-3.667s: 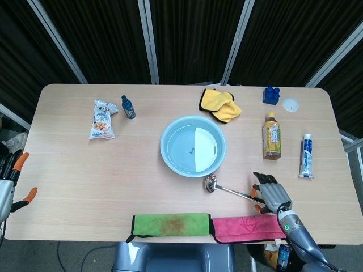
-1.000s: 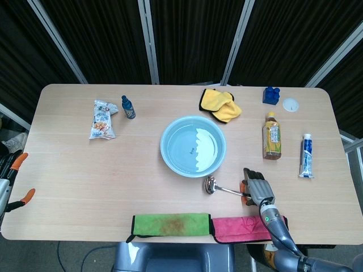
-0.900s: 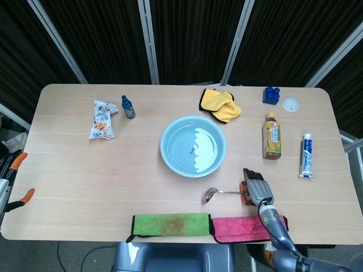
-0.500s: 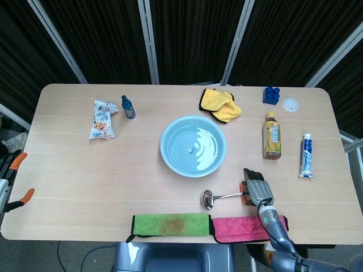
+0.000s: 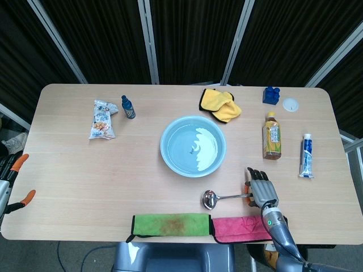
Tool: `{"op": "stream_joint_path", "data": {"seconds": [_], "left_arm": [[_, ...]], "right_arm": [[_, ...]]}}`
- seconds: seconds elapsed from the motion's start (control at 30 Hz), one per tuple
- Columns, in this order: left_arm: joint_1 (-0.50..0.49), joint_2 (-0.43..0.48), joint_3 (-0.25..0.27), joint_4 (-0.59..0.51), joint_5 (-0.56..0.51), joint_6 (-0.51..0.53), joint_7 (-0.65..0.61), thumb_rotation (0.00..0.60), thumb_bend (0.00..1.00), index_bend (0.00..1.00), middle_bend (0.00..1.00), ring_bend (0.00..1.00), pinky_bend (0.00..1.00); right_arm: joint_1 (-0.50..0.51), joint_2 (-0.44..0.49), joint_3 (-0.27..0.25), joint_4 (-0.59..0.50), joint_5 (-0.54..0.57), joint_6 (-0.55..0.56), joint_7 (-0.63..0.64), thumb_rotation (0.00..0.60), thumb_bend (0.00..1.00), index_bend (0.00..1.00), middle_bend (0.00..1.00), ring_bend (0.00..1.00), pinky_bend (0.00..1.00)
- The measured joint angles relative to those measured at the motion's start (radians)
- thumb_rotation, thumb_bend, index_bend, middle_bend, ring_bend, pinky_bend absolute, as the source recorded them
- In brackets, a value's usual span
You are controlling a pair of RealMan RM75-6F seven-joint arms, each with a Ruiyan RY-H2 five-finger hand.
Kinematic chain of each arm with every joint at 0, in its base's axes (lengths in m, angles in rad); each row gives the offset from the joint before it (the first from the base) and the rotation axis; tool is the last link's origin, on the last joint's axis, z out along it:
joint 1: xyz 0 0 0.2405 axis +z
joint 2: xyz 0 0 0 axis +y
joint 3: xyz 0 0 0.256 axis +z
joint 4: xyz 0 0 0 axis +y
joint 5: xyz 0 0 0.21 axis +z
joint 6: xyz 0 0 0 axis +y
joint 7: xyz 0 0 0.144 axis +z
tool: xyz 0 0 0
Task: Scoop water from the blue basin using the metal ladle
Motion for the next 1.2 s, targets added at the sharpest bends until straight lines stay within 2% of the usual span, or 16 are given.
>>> {"op": "stream_joint_path", "data": {"seconds": [0.27,0.63,0.93,1.2], "left_arm": [[0.003,0.001,0.006,-0.003,0.013,0.008,0.002,0.600,0.30,0.02,0.00,0.00,0.00],[0.004,0.000,0.014,-0.010,0.025,0.009,0.011,0.600,0.30,0.02,0.00,0.00,0.00],[0.003,-0.002,0.011,-0.014,0.013,0.004,0.019,0.600,0.30,0.02,0.00,0.00,0.00],[0.001,-0.003,0.004,-0.013,-0.013,-0.012,0.020,0.600,0.30,0.02,0.00,0.00,0.00]], "right_arm": [[-0.005,0.075,0.004,-0.115,0.004,0.036,-0.037,0.600,0.57,0.67,0.00,0.00,0.00],[0.017,0.235,0.034,-0.300,0.061,0.031,-0.068,0.600,0.59,0.69,0.00,0.00,0.00],[0.086,0.367,0.081,-0.421,0.176,0.000,-0.118,0.600,0.59,0.69,0.00,0.00,0.00],[0.197,0.437,0.123,-0.515,0.354,0.022,-0.258,0.600,0.61,0.69,0.01,0.00,0.00]]}}
